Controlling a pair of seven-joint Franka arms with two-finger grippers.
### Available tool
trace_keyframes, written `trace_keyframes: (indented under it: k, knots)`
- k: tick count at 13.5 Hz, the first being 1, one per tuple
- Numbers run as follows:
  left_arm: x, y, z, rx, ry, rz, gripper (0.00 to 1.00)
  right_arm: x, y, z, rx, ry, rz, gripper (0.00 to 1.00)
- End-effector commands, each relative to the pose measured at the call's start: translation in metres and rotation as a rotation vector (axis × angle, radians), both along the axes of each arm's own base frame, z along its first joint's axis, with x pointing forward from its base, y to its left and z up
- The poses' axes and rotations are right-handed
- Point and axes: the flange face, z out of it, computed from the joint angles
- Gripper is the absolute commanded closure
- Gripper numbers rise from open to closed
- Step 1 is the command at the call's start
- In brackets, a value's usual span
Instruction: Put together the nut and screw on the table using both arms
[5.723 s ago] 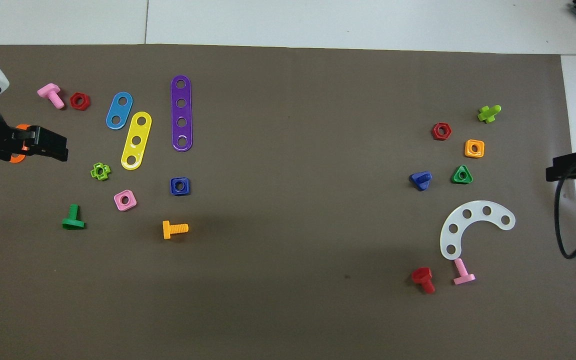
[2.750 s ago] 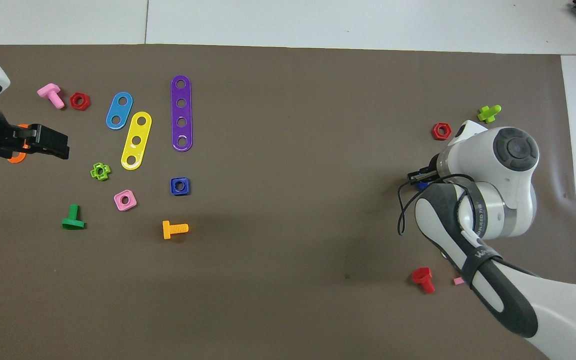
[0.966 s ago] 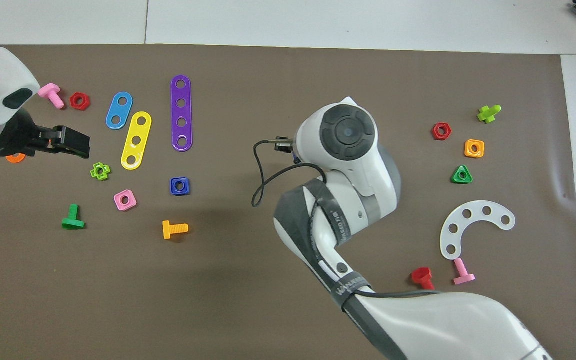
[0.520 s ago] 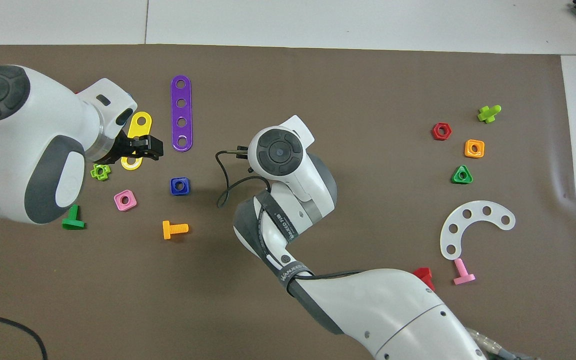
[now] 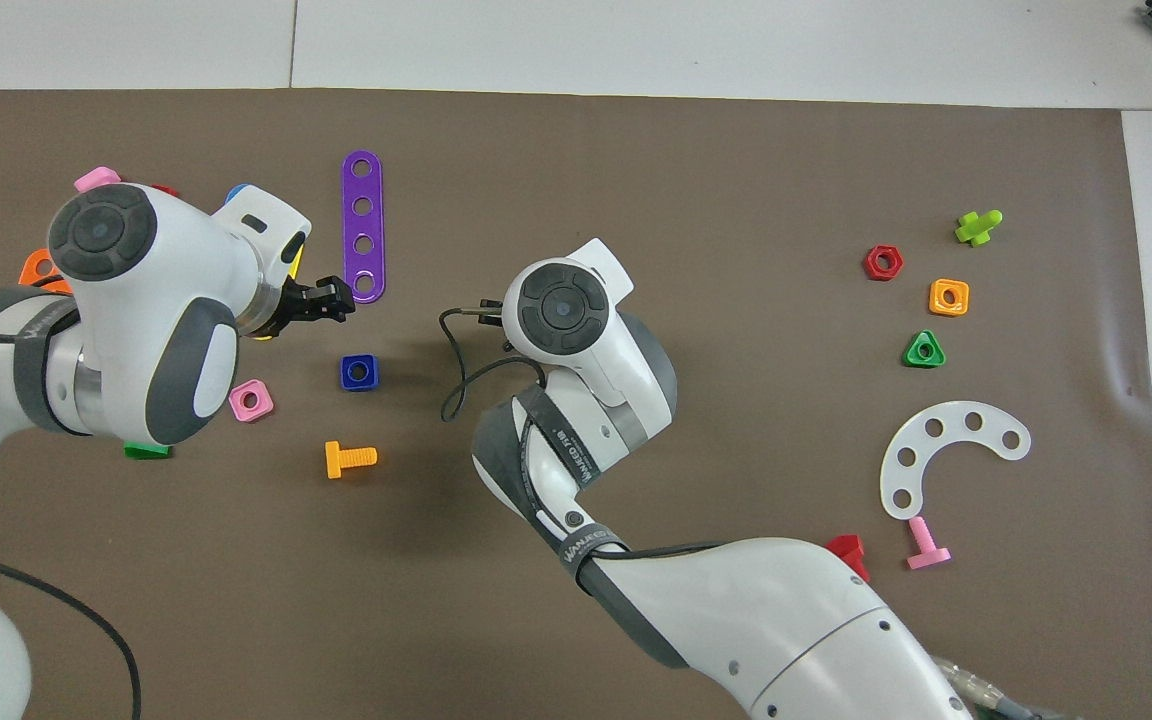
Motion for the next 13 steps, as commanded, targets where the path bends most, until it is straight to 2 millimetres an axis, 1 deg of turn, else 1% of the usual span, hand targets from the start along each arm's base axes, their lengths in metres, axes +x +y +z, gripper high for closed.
trace_keyframes:
  k: [1, 2, 3, 5, 6, 7, 8, 9, 10, 12, 13]
  knots:
    - [-0.007, -0.011, -0.031, -0.008, -0.011, 0.005, 0.2, -0.007, -0.004, 0.029, 0.007, 0.01, -0.02, 0.0]
    - [-0.006, -0.016, -0.04, -0.009, -0.015, -0.002, 0.2, -0.004, -0.019, 0.052, 0.008, 0.007, -0.037, 0.0]
    - [-0.007, -0.017, -0.047, -0.008, -0.009, -0.005, 0.21, 0.001, -0.036, 0.08, 0.014, 0.001, -0.055, 0.0]
    - [-0.01, -0.02, -0.048, -0.002, 0.012, -0.012, 0.23, 0.017, -0.098, 0.136, 0.01, 0.012, -0.099, 0.0]
    - [-0.013, -0.02, -0.051, 0.002, 0.023, -0.021, 0.26, 0.023, -0.13, 0.157, -0.002, 0.017, -0.076, 0.0]
    - [-0.018, -0.021, -0.055, 0.005, 0.034, -0.026, 0.27, 0.026, -0.161, 0.176, -0.018, 0.03, -0.05, 0.0]
    - [-0.024, -0.029, -0.06, 0.01, 0.045, -0.042, 0.27, 0.028, -0.193, 0.194, -0.029, 0.042, -0.035, 0.0]
    - [-0.027, -0.029, -0.062, 0.012, 0.051, -0.047, 0.29, 0.03, -0.228, 0.213, -0.034, 0.043, -0.032, 0.0]
    - [-0.029, -0.03, -0.064, 0.015, 0.054, -0.055, 0.3, 0.03, -0.256, 0.226, -0.041, 0.052, -0.02, 0.0]
    - [-0.033, -0.035, -0.067, 0.02, 0.061, -0.087, 0.31, 0.025, -0.324, 0.257, -0.049, 0.061, -0.024, 0.0]
    - [-0.034, -0.034, -0.069, 0.024, 0.064, -0.099, 0.33, 0.019, -0.348, 0.269, -0.055, 0.07, -0.014, 0.0]
